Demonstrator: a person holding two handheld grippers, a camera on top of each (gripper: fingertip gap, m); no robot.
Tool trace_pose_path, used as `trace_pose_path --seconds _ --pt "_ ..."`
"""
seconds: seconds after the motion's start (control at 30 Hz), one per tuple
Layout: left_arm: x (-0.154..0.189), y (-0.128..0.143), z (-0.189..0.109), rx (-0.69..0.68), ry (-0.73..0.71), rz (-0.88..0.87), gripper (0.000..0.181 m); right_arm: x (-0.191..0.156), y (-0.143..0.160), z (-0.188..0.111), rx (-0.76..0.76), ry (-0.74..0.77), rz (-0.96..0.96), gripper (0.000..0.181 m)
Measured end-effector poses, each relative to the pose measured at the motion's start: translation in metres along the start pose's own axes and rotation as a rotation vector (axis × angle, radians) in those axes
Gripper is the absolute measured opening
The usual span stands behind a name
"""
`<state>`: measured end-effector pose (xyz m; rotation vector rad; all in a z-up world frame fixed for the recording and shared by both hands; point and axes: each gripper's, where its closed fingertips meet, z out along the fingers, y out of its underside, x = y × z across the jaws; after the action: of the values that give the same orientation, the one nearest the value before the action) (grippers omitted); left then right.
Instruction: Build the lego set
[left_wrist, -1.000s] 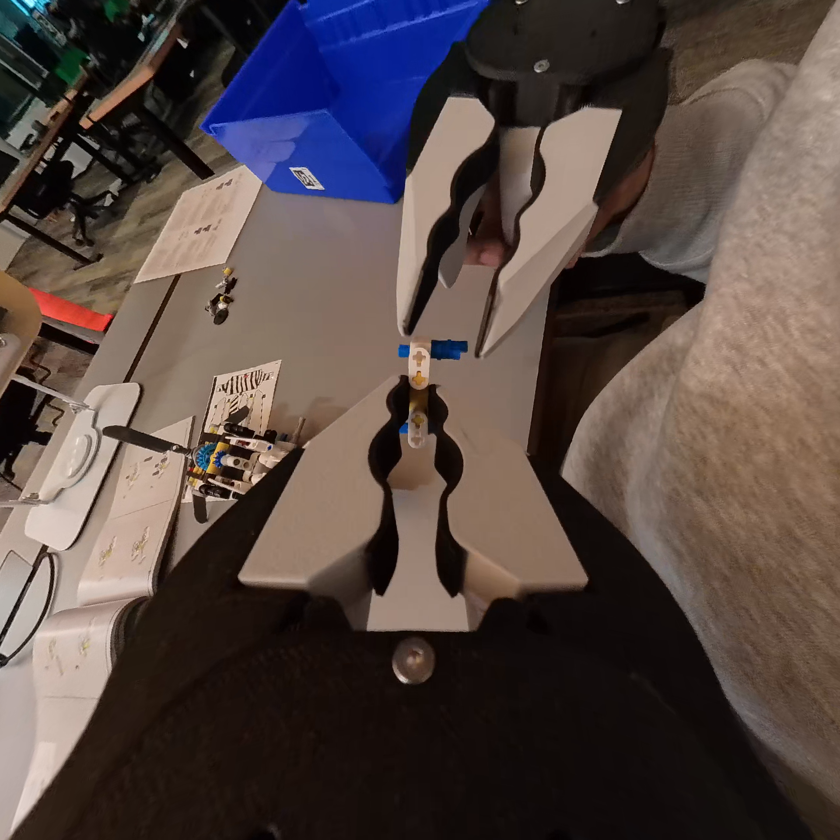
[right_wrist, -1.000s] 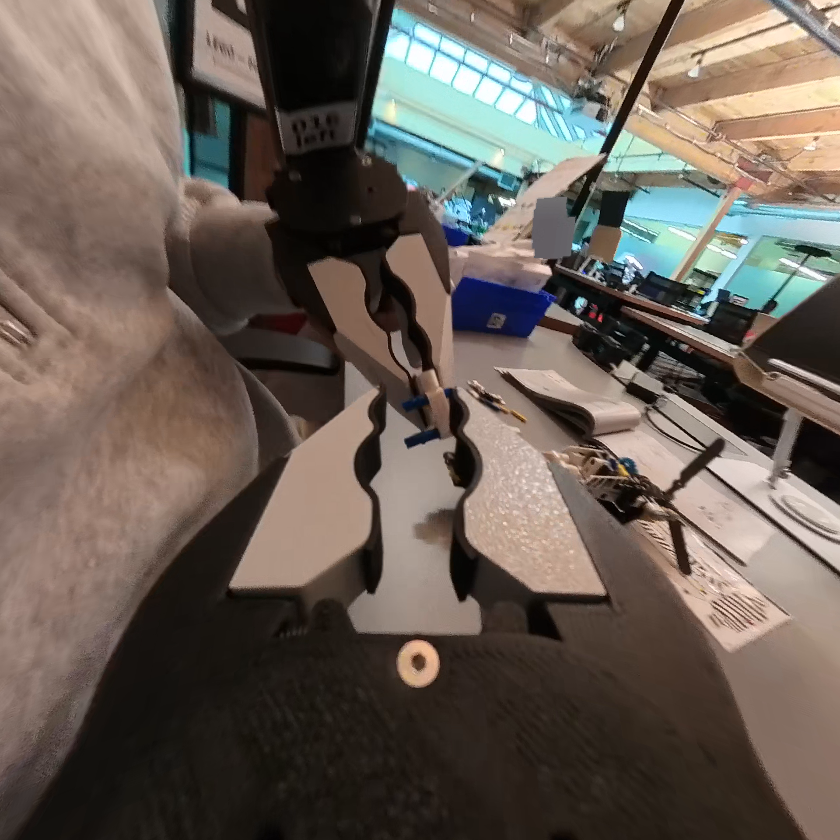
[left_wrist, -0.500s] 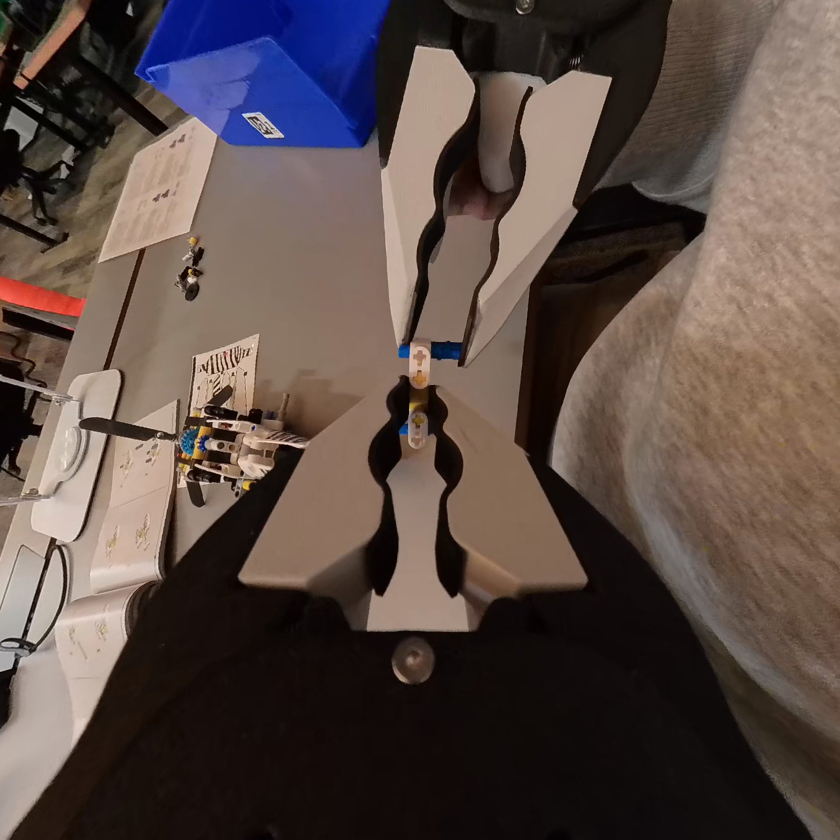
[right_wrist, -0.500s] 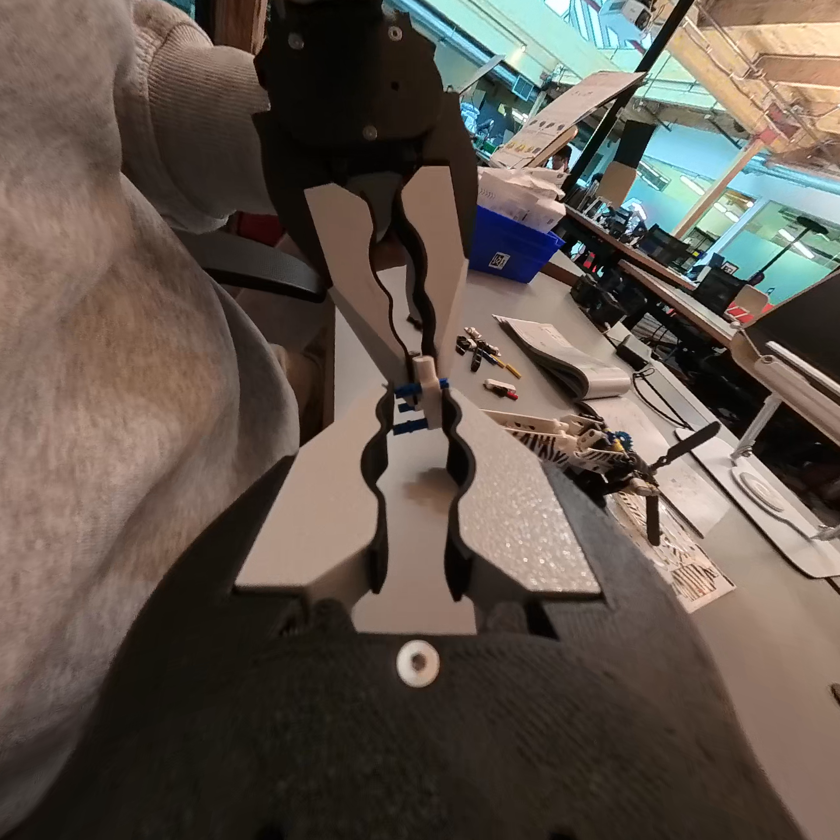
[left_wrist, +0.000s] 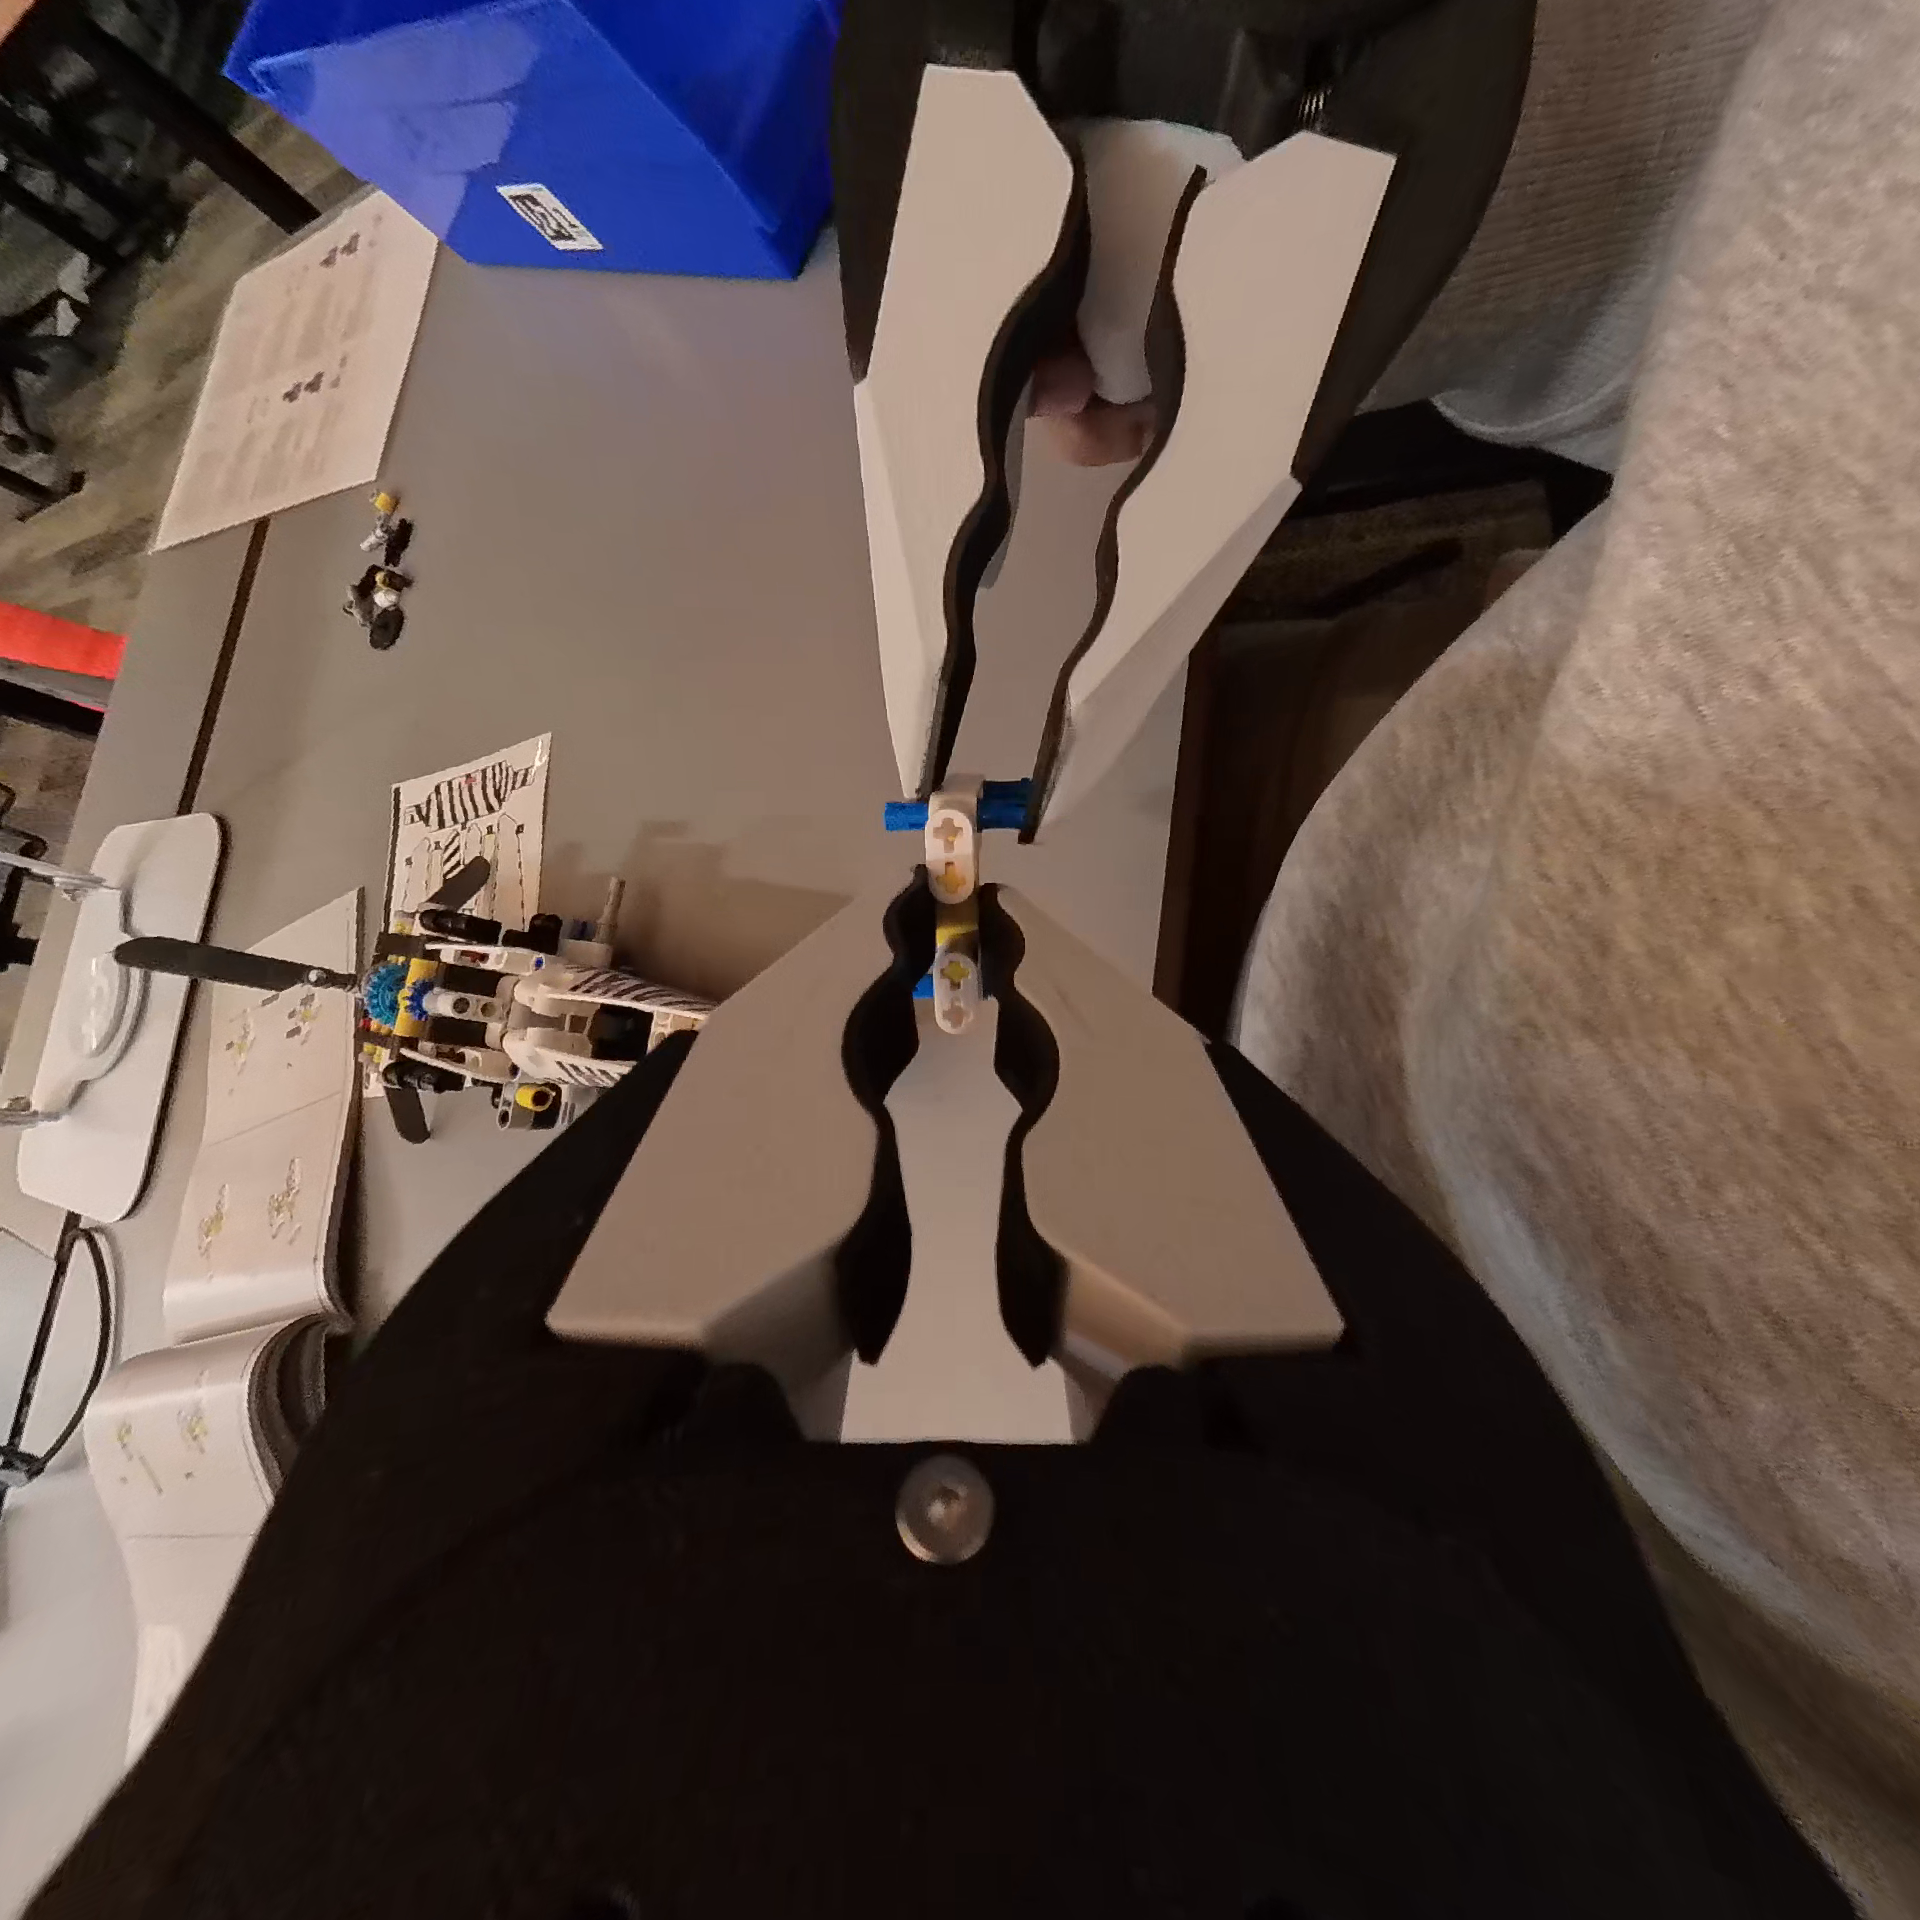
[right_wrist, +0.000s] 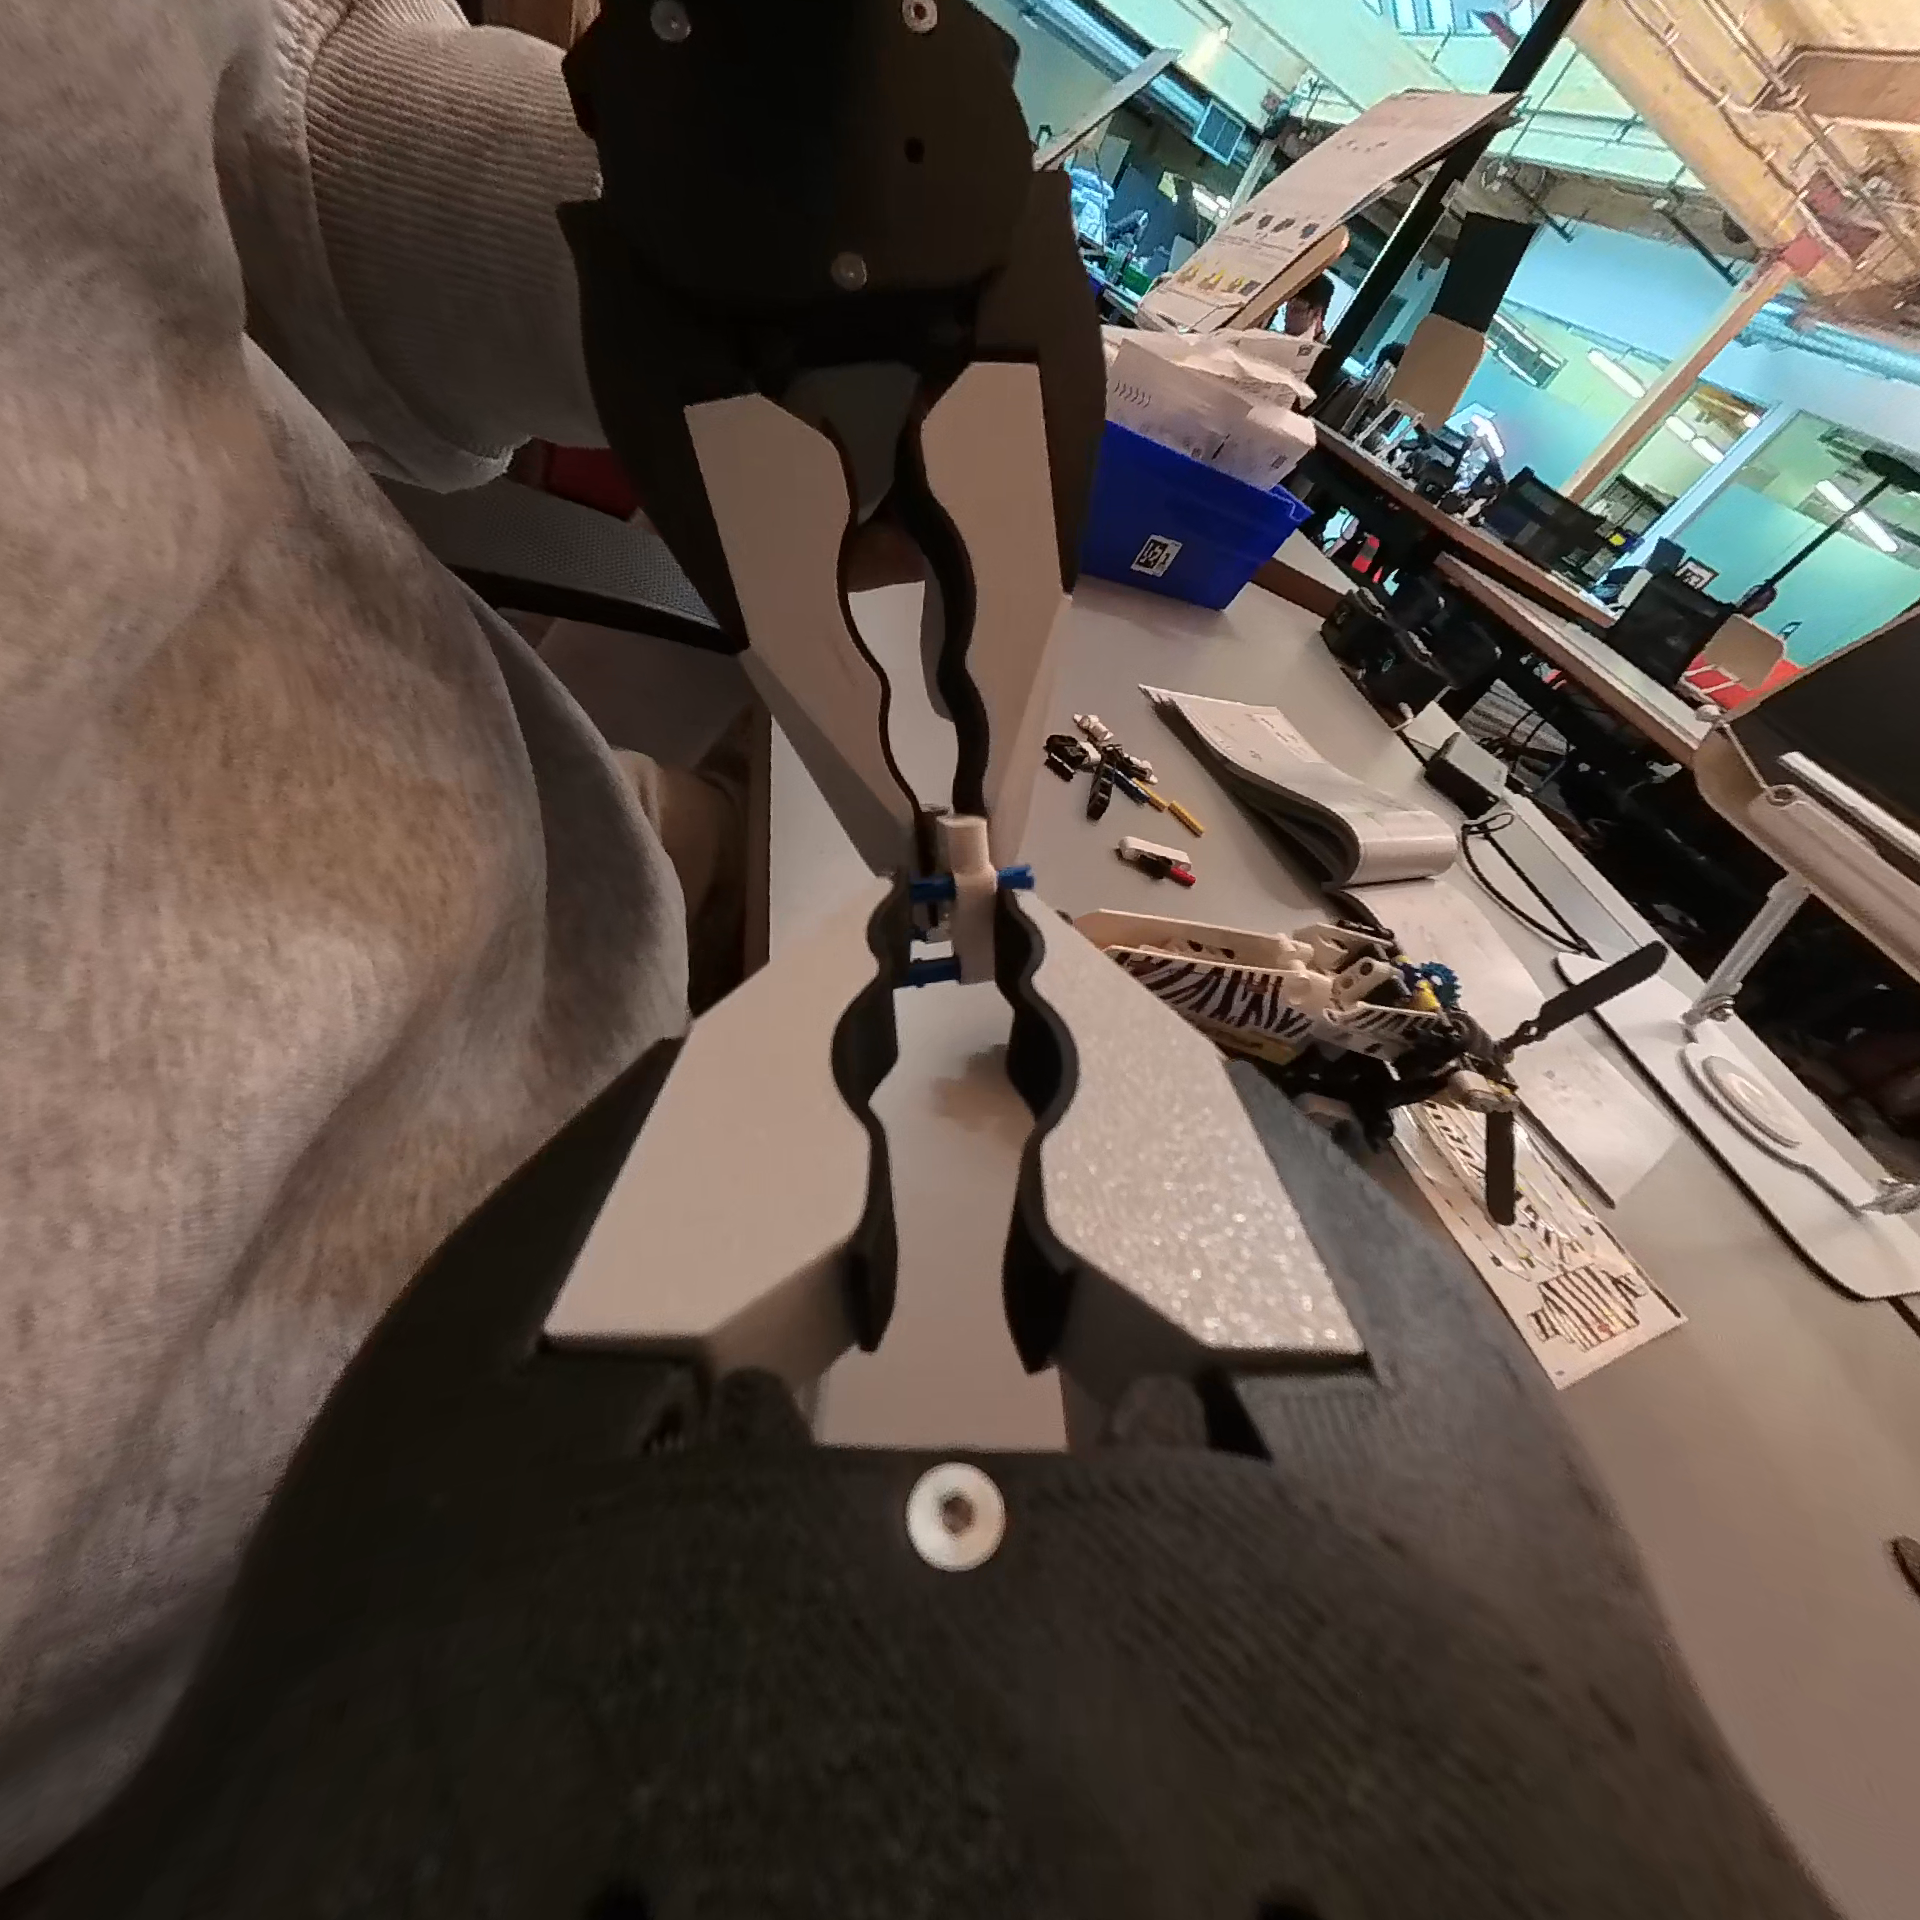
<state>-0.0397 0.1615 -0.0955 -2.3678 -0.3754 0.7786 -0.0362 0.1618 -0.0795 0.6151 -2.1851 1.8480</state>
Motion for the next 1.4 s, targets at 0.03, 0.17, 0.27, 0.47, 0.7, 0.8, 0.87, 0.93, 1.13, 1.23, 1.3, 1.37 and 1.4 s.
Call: trace_pose_path --seconds 0.03,0.17,0.27,0.47,0.7,0.8,0.87,0.93,1.13,1.23,1.3,1.37,1.4 --pt "0.0 0.0 0.0 -0.002 0.002 0.003 0.006 0.0 0.0 0.0 -0.001 -0.004 -0.001 0.014" --pt "-0.004 0.001 0.0 0.002 -0.023 0.002 0.006 0.003 0.0 0.002 0.01 0.01 0.012 0.014" --pt "-0.01 -0.001 -0.004 0.038 -0.031 -0.033 0.006 0.007 -0.006 0.003 0.074 0.051 0.009 0.015" --pt "-0.025 -0.006 -0.015 0.139 -0.076 -0.105 0.006 0.03 -0.029 -0.02 0.311 0.075 0.226 0.038" --pt "-0.034 -0.049 -0.035 0.48 -0.054 -0.278 0.006 0.027 -0.034 -0.019 0.406 -0.033 0.371 0.04" --pt "-0.032 -0.059 -0.037 0.575 0.007 -0.348 0.006 0.029 -0.048 -0.03 0.535 -0.062 0.424 0.03" --pt "-0.03 -0.061 -0.037 0.593 0.018 -0.353 0.006 0.033 -0.051 -0.037 0.579 -0.071 0.448 0.028" --pt "-0.03 -0.066 -0.04 0.64 0.035 -0.374 0.006 0.034 -0.049 -0.039 0.578 -0.078 0.457 0.029" --pt "-0.027 -0.081 -0.042 0.767 0.124 -0.494 0.005 0.025 -0.056 -0.034 0.592 -0.111 0.443 0.024" --pt "-0.023 -0.082 -0.037 0.771 0.172 -0.535 0.005 0.028 -0.058 -0.035 0.613 -0.07 0.431 0.017" --pt "-0.023 -0.082 -0.038 0.781 0.191 -0.549 0.006 0.028 -0.06 -0.037 0.63 -0.087 0.446 0.012" --pt "-0.021 -0.081 -0.037 0.773 0.213 -0.559 0.006 0.031 -0.063 -0.041 0.671 -0.096 0.47 0.004" --pt "-0.02 -0.08 -0.036 0.763 0.219 -0.557 0.006 0.032 -0.064 -0.044 0.693 -0.094 0.482 0.0"
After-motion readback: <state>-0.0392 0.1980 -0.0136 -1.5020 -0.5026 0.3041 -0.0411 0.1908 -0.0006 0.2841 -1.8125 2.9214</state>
